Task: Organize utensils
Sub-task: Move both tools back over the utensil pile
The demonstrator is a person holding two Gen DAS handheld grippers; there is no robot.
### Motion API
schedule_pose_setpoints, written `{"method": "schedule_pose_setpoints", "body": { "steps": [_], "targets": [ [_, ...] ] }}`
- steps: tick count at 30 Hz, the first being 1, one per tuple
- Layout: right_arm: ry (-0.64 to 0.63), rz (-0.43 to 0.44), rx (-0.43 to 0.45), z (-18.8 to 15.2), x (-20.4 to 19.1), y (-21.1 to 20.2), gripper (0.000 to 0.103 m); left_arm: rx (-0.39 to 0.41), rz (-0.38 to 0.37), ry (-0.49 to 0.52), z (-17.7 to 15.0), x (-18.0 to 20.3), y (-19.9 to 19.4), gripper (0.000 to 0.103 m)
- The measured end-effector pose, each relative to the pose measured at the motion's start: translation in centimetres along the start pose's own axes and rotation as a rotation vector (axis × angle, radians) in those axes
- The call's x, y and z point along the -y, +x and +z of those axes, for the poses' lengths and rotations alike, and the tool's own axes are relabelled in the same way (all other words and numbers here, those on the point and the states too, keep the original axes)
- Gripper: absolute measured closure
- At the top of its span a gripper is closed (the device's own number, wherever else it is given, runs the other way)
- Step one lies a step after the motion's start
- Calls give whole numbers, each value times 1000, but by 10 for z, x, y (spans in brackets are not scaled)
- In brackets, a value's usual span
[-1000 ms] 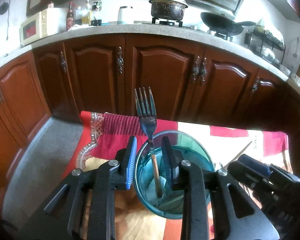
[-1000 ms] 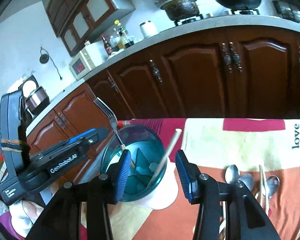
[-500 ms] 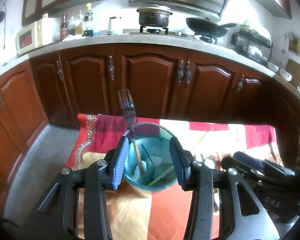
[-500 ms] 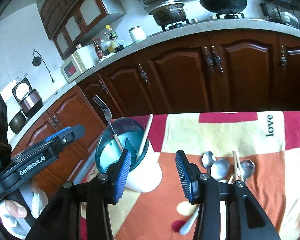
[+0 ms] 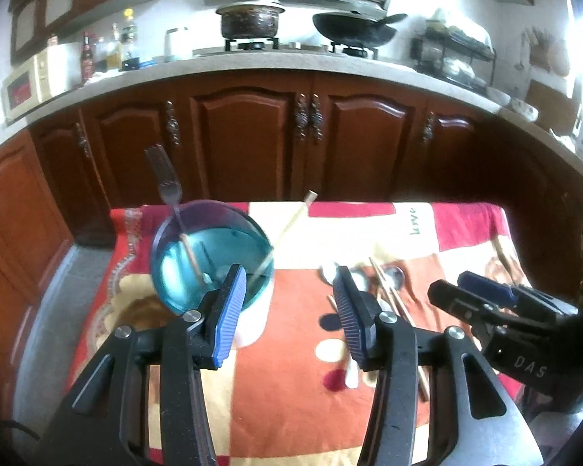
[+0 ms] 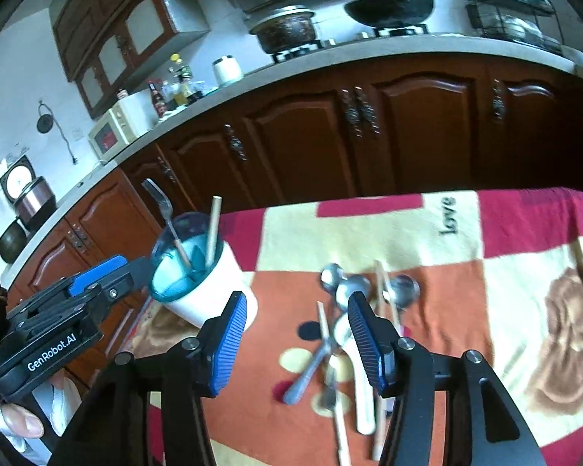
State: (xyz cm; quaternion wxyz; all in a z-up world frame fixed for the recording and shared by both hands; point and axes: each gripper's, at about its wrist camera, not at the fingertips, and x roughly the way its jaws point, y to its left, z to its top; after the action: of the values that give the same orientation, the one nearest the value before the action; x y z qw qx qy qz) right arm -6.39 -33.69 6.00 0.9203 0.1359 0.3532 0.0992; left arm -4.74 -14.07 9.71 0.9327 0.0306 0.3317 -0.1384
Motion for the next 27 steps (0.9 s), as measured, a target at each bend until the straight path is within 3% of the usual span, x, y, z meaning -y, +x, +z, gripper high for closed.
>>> {"method": "schedule_pose_setpoints", "body": {
  "steps": [12, 20, 27],
  "targets": [
    [67, -65, -17, -17, 47, -15, 51, -54, -42, 39, -15, 31, 12, 54],
    [113, -56, -72, -31, 76, 7, 51, -136, -108, 32, -33, 35, 33, 54],
    [81, -48, -151, -25, 88, 52, 66, -199, -116, 56, -47, 40, 59, 54]
  ]
}}
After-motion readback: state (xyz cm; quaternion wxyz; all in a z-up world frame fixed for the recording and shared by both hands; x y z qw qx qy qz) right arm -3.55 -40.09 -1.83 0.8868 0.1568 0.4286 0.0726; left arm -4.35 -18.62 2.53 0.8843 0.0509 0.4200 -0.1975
